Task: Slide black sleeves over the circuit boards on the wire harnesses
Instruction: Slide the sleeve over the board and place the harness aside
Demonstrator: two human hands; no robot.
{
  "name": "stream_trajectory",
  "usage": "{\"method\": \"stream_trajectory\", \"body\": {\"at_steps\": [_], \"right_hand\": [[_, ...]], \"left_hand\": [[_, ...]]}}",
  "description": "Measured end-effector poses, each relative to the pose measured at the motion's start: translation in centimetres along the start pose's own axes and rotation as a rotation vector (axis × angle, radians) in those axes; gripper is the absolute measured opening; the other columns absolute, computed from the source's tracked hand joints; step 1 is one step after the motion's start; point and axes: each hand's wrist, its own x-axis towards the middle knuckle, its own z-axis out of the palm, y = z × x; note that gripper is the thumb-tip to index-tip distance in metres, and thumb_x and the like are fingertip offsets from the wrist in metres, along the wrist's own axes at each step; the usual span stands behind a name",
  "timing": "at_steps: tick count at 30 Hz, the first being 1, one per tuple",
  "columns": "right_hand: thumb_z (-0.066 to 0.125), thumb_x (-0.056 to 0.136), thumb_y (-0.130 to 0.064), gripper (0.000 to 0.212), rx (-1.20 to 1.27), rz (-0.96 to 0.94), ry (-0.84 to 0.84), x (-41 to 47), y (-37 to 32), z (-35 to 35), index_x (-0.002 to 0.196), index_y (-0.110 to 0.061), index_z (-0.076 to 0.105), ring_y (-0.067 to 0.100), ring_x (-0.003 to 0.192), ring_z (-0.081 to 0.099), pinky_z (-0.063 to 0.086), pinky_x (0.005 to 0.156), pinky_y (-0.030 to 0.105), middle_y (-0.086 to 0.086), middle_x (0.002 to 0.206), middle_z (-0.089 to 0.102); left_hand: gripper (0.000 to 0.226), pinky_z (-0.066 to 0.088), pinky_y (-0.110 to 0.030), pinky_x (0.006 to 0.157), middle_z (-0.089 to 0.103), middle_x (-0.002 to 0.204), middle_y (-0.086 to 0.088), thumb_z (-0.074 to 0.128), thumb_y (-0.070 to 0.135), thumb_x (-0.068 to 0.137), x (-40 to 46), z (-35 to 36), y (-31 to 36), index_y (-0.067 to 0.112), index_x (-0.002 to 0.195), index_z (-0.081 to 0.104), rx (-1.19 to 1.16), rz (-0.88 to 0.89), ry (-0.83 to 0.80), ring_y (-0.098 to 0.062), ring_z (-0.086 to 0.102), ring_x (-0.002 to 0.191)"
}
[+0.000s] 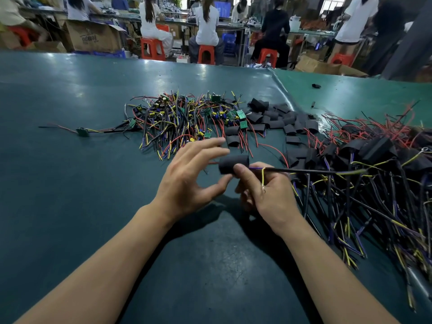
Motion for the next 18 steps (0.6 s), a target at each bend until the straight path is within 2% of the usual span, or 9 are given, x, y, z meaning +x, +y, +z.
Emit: {"method": "stream_trajectory", "body": {"at_steps": [3, 5, 6, 7, 9, 12, 14, 16, 18], "right_hand": [[0.065, 0.094, -0.03, 0.02, 0.061, -0.064, 0.359, 0.7, -0.3, -0.6, 0.076, -0.021, 0.067, 0.011, 0.039, 0.053, 0.038, 0.036, 0.019, 0.001, 0.065, 0.069], [0.056, 0.099, -0.028, 0.02, 0.292, 0.001, 0.614, 1.3, -0.5, -1.8, 0.088, -0.014, 0.064, 0.011, 0.035, 0.053, 0.037, 0.032, 0.017, 0.001, 0.076, 0.073], [0.052, 0.1, -0.025, 0.019, 0.406, 0.064, 0.675, 1.6, -0.5, -2.2, 0.091, -0.012, 0.062, 0.012, 0.035, 0.054, 0.037, 0.031, 0.017, 0.004, 0.082, 0.074], [0.049, 0.1, -0.022, 0.016, 0.459, 0.131, 0.69, 1.8, -0.4, -2.4, 0.092, -0.014, 0.06, 0.013, 0.035, 0.054, 0.037, 0.031, 0.017, 0.007, 0.089, 0.074], [0.048, 0.099, -0.018, 0.011, 0.407, 0.198, 0.643, 1.7, 0.1, -2.3, 0.093, -0.016, 0.057, 0.014, 0.036, 0.055, 0.038, 0.032, 0.018, 0.009, 0.094, 0.069], [0.049, 0.098, -0.01, 0.01, 0.297, 0.142, 0.537, 1.6, 0.3, -1.8, 0.097, -0.016, 0.058, 0.013, 0.036, 0.055, 0.038, 0.031, 0.019, 0.004, 0.089, 0.066], [0.049, 0.098, -0.007, 0.014, 0.223, 0.126, 0.471, 1.4, 0.4, -1.4, 0.097, -0.017, 0.058, 0.012, 0.037, 0.055, 0.038, 0.032, 0.02, 0.004, 0.089, 0.065], [0.05, 0.097, -0.007, 0.014, 0.165, 0.122, 0.427, 1.2, 0.5, -1.2, 0.096, -0.019, 0.058, 0.012, 0.038, 0.055, 0.038, 0.032, 0.022, 0.005, 0.092, 0.064], [0.051, 0.097, -0.008, 0.014, 0.128, 0.12, 0.397, 1.1, 0.5, -1.1, 0.098, -0.019, 0.059, 0.012, 0.039, 0.055, 0.038, 0.033, 0.022, 0.006, 0.093, 0.065]], "left_hand": [[0.03, 0.048, -0.047, 0.094, 0.066, 0.115, -0.009, 0.075, 0.018, 0.083, -0.1, -0.1, -0.5, 0.003, 0.109, 0.069, 0.075, -0.059, 0.092, -0.028, 0.062, 0.107], [0.026, 0.047, -0.049, 0.091, 0.068, 0.108, -0.006, 0.071, 0.02, 0.084, -0.2, 0.0, -0.6, 0.006, 0.106, 0.07, 0.129, -0.104, 0.082, -0.029, 0.062, 0.102], [0.025, 0.047, -0.049, 0.09, 0.068, 0.107, -0.005, 0.07, 0.021, 0.083, -0.3, 0.1, -0.7, 0.007, 0.104, 0.071, 0.159, -0.126, 0.063, -0.029, 0.062, 0.101], [0.025, 0.046, -0.048, 0.091, 0.068, 0.106, -0.004, 0.07, 0.023, 0.082, -0.3, 0.2, -0.8, 0.009, 0.103, 0.071, 0.194, -0.154, 0.039, -0.028, 0.061, 0.102], [0.027, 0.044, -0.044, 0.095, 0.068, 0.109, -0.003, 0.071, 0.025, 0.082, -0.5, 0.3, -1.5, 0.012, 0.105, 0.071, 0.272, -0.259, -0.017, -0.028, 0.057, 0.107], [0.037, 0.036, -0.039, 0.102, 0.062, 0.122, -0.004, 0.067, 0.031, 0.087, -0.8, 0.0, -2.7, 0.015, 0.12, 0.064, 0.348, -0.607, -0.1, -0.027, 0.046, 0.12], [0.04, 0.036, -0.041, 0.1, 0.06, 0.122, -0.006, 0.062, 0.034, 0.09, -1.0, 0.0, -3.3, 0.016, 0.125, 0.06, 0.414, -0.781, -0.151, -0.03, 0.044, 0.119], [0.035, 0.038, -0.041, 0.096, 0.063, 0.115, -0.008, 0.06, 0.033, 0.091, -1.0, 0.1, -3.4, 0.016, 0.122, 0.062, 0.453, -0.797, -0.181, -0.032, 0.049, 0.113], [0.027, 0.043, -0.042, 0.093, 0.066, 0.109, -0.008, 0.06, 0.024, 0.091, -0.8, 0.1, -3.3, 0.015, 0.117, 0.065, 0.377, -0.777, -0.121, -0.031, 0.056, 0.107]]}}
